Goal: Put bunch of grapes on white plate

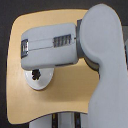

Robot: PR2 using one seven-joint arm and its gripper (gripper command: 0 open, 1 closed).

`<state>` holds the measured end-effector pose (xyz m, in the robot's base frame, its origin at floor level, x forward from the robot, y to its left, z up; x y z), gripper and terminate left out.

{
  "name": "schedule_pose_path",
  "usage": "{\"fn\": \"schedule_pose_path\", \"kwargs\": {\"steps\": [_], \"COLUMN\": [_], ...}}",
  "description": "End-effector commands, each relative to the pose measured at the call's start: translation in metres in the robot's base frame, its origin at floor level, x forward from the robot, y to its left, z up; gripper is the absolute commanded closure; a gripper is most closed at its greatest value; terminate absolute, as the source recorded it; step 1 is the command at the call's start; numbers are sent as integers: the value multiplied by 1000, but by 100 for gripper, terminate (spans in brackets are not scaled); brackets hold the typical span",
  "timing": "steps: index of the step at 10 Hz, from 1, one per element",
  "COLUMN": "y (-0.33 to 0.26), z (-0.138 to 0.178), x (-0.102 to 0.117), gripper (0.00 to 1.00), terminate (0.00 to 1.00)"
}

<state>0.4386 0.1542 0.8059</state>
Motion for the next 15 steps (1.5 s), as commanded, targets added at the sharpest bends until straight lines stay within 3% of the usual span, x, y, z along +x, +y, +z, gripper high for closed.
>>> {"fn": "schedule_pose_path", "kwargs": {"steps": [1, 6, 7, 12, 15], "y": [1, -2, -3, -10, -21], "z": [-3, -5, -5, 11, 51], "x": [4, 9, 8, 15, 41], "gripper": [100, 100, 0, 0, 0], "terminate": [0, 0, 0, 0, 0]}}
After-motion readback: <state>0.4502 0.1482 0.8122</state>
